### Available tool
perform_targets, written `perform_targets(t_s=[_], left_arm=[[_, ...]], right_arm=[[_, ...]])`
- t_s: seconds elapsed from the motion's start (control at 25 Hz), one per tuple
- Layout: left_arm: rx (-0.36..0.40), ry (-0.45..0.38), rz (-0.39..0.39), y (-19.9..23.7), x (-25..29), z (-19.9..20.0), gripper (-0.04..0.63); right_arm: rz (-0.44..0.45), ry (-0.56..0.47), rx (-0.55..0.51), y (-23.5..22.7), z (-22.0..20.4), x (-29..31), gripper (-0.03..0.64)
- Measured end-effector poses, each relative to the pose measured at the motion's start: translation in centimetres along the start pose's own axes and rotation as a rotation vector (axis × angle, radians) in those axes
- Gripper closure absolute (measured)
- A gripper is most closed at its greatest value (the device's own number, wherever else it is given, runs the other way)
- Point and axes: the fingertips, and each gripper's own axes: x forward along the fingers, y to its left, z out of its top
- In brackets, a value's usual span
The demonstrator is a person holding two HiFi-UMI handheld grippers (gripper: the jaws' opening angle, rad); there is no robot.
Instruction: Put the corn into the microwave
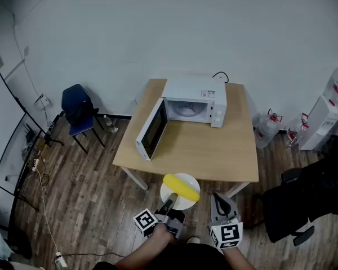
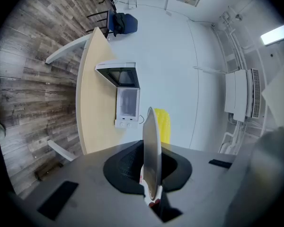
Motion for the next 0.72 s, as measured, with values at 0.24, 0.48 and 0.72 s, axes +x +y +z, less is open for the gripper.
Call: perform_targets(t_s=[0.24,0.48,0.72], left_arm=[[-0.001,-0.016,0.008,0.3,-0.5,-0.6,0.577],[-0.014,-0.033,-0.007,0.0,-0.1,-0.9,0.577],[-0.009,-0.046,0.003,0.1,0.0,-0.9,0.577]], right_arm=[[-0.005,-0.029,0.067,-0.8,0.1,-1.1,0.557],[-0.013,-0.029,0.057,-1.3,-0.3,-2.0,0.557],[-0.005,-0.024,0.066,-1.4,-0.7,-2.1,0.557]])
